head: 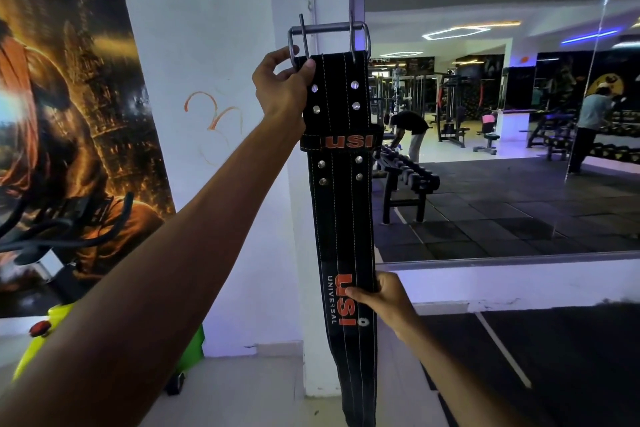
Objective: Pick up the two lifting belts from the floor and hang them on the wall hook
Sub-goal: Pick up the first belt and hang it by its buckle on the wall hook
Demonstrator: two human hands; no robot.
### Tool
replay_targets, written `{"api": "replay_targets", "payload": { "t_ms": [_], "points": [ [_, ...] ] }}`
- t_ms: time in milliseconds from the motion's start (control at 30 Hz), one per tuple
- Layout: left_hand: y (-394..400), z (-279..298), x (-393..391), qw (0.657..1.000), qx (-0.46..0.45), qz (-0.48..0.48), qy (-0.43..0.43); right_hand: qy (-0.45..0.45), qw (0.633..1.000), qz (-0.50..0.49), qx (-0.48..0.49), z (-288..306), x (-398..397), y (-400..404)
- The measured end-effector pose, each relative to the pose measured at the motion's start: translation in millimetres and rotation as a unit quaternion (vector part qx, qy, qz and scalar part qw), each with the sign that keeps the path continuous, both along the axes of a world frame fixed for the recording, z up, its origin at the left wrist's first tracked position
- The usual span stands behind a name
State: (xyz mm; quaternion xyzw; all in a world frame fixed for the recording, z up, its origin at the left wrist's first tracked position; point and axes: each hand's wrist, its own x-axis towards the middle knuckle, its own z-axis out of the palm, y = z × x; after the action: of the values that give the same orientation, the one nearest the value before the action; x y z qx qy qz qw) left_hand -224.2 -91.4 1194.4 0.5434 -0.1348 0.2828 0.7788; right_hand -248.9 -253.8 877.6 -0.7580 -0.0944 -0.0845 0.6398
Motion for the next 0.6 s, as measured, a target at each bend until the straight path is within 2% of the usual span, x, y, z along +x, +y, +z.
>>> {"api": "replay_targets", "payload": {
  "t_ms": [133, 300, 433, 500, 600],
  "points": [
    [2, -4, 3, 1.0, -0.001, -0.006, 0.001, -0.032, 0.999, -0.002, -0.015, 40, -2, -5],
    [3, -6, 7, 1.0, -0.009, -0.009, 0.001, -0.138, 0.982, -0.069, 0.11, 170, 11, -17],
    [-1, -9, 5, 1.0, -0.004, -0.02, -0.003, -0.2, 0.974, -0.061, 0.084, 272, 13, -6],
    [-3, -10, 2, 1.0, 0.001, -0.024, -0.015, -0.2, 0.976, -0.052, 0.063, 299, 18, 4],
    [-2, -9, 1, 1.0, -0.002, -0.016, -0.018, -0.189, 0.976, -0.059, 0.087, 314, 30, 18]
  ]
}}
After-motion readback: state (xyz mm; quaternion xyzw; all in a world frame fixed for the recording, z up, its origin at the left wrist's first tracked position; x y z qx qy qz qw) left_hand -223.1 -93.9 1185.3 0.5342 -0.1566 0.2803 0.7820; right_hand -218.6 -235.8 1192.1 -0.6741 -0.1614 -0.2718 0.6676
